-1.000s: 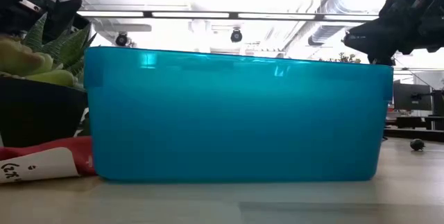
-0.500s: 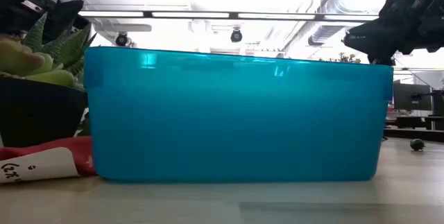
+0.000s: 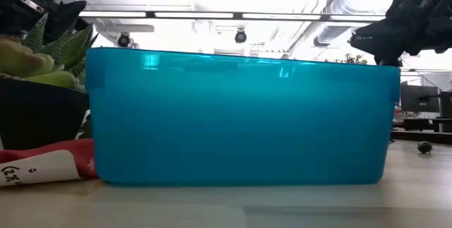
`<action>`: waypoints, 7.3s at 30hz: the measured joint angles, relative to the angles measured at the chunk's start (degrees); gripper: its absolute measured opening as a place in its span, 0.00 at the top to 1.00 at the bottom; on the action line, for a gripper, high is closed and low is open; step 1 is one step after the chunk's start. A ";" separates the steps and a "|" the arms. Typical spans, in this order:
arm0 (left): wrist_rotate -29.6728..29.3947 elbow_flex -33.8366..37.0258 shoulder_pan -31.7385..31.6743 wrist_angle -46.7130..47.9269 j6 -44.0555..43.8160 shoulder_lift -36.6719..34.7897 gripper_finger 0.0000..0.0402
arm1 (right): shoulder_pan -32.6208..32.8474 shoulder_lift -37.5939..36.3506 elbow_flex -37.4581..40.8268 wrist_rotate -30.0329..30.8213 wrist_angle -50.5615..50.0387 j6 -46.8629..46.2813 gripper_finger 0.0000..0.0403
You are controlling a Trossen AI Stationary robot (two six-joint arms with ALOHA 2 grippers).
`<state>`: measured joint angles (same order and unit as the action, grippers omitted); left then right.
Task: Pick and placing Produce into tupperware
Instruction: Put the top blue berry into the blue bin
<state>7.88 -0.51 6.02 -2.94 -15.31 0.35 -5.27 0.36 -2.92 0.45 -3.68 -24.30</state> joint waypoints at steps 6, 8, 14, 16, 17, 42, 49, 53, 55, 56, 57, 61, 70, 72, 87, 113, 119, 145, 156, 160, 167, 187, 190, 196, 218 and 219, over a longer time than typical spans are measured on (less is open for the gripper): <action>-0.01 -0.01 0.00 -0.35 -3.18 -0.02 0.52 | 0.06 0.00 0.00 -0.42 0.11 -22.22 0.72; 0.00 -0.02 0.00 -0.35 -3.45 -0.02 0.52 | 0.04 -0.02 0.00 -0.42 0.34 -34.77 0.72; -0.01 -0.02 0.00 -0.17 -2.22 -0.02 0.52 | 0.04 -0.02 0.00 0.01 -0.14 -44.06 0.72; 0.00 0.00 0.00 -0.02 -1.71 -0.02 0.52 | 0.04 -0.02 0.00 0.05 -0.12 -43.87 0.72; 0.00 0.00 0.00 0.00 -1.64 -0.02 0.52 | 0.04 -0.02 0.00 0.05 -0.14 -44.75 0.72; -0.02 -0.02 0.00 0.04 -1.48 -0.02 0.52 | 5.83 10.31 -18.12 11.69 -5.90 -35.96 0.98; -0.02 -0.02 0.00 0.06 -1.48 -0.02 0.52 | 8.32 22.33 -27.68 11.56 -12.82 -35.27 0.99; -0.01 0.00 0.00 0.07 -1.48 -0.01 0.52 | 10.44 29.79 -31.64 8.15 -19.30 -39.18 0.99; -0.02 -0.01 0.00 0.06 -1.48 -0.02 0.52 | 12.03 33.49 -32.64 6.75 -21.03 -41.06 0.99; -0.02 -0.01 0.00 0.07 -1.48 -0.02 0.52 | 12.86 35.21 -32.92 6.53 -21.47 -41.80 0.99; -0.02 -0.01 0.00 0.05 -1.48 -0.02 0.52 | 13.59 36.89 -33.12 6.50 -21.47 -42.88 0.99; -0.01 -0.01 0.00 0.07 -1.48 -0.02 0.52 | 16.29 42.53 -33.44 6.43 -21.94 -49.14 0.99; -0.02 -0.02 0.00 0.07 -1.48 -0.01 0.52 | 20.99 52.04 -33.44 6.43 -23.09 -60.94 0.99; -0.01 0.00 0.00 0.09 -1.48 -0.02 0.52 | 21.79 53.64 -33.44 6.43 -23.11 -62.94 0.99; -0.02 -0.01 0.00 0.11 -1.48 -0.01 0.52 | 25.32 59.43 -33.48 6.42 -29.01 -74.34 0.99; -0.02 -0.01 0.01 0.90 -1.47 0.03 0.52 | 31.07 78.02 -55.19 8.91 -59.28 -75.19 0.99; -0.02 -0.01 0.00 0.90 -1.48 0.03 0.52 | 35.87 81.24 -55.19 13.05 -59.11 -82.52 0.99; 0.00 0.00 0.00 0.87 -1.48 0.05 0.52 | 48.22 83.34 -52.35 17.50 -58.51 -100.32 0.84; -0.01 0.00 0.01 0.87 -1.48 0.05 0.52 | 47.38 83.34 -52.35 17.44 -58.57 -95.25 0.83; -0.01 -0.02 0.01 0.87 -1.48 0.05 0.52 | 46.71 83.34 -52.35 15.39 -58.56 -94.63 0.83; -0.01 -0.02 0.00 0.87 -1.48 0.05 0.52 | 44.62 83.29 -52.35 11.45 -58.52 -89.64 0.83; -0.01 -0.01 0.01 0.87 -1.48 0.05 0.52 | 32.94 82.84 -52.25 13.44 -58.33 -68.70 0.83; 0.00 -0.01 0.00 0.87 -1.49 0.05 0.52 | 31.57 82.77 -49.50 12.07 -54.45 -66.44 0.83; -0.02 0.00 0.02 0.85 -1.50 0.05 0.52 | 32.14 82.90 -47.04 10.62 -52.89 -65.70 0.83; -0.02 -0.02 0.00 0.87 -1.48 0.05 0.52 | 23.55 82.90 -47.04 6.63 -52.18 -50.30 0.83; 0.00 0.00 0.00 0.87 -1.50 0.05 0.52 | 23.09 82.90 -47.04 6.05 -52.18 -49.65 0.83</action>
<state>7.88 -0.51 6.02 -2.07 -16.82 0.40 17.82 83.26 -49.95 6.50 -55.86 -73.95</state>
